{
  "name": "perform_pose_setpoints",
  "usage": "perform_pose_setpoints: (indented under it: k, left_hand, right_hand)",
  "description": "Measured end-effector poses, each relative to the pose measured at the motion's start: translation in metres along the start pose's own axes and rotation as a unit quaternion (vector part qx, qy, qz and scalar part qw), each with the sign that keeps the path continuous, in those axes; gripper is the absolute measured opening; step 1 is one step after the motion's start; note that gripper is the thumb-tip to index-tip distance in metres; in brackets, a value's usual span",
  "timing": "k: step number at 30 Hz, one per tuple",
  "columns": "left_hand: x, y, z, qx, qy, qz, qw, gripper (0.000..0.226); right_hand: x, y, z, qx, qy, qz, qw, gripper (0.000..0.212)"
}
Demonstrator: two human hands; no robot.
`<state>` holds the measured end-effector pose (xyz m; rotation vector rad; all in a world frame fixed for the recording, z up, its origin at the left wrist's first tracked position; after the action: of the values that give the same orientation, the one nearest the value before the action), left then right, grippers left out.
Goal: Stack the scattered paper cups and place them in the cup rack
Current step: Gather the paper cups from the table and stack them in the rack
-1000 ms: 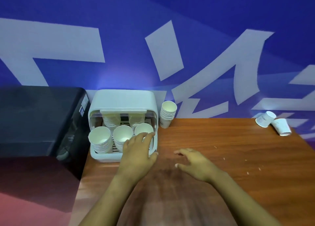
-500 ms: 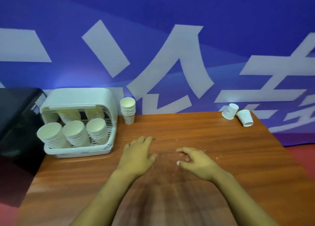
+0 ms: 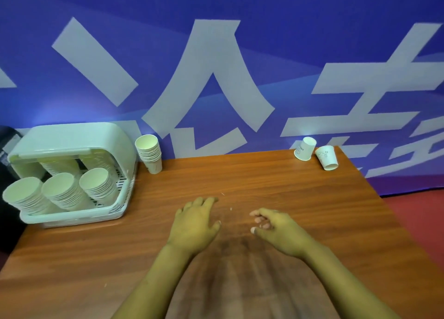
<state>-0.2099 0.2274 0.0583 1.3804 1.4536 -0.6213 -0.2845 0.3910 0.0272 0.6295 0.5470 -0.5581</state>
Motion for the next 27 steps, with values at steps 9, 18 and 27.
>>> perform_pose_setpoints:
  k: [9,18,27]
  left_hand:
    - [0.033,-0.063,-0.038,0.015,0.016,0.055,0.998,0.056]
    - [0.039,-0.168,-0.128,-0.006,-0.034,0.059,0.998,0.062]
    - [0.058,-0.294,-0.231,0.036,-0.031,0.062,0.997,0.075]
  right_hand:
    - [-0.055,-0.007,-0.063,0.058,-0.004,-0.015,0.998,0.032]
    - [-0.168,-0.038,-0.18,0.128,-0.055,-0.094,0.986,0.036]
    - [-0.277,-0.091,-0.26,0.133,-0.047,-0.099,0.985,0.057]
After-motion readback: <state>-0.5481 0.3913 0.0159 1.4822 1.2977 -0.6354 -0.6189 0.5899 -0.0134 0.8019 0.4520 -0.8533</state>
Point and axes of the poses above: each hand's wrist, its own y-axis away from the middle knuckle, its own x-axis out of the palm, z = x × y, the point moved 10 cm from there along -y, towards the middle knuckle, and after that the axes turned 8 degrees about z, right-handed, at the moved point
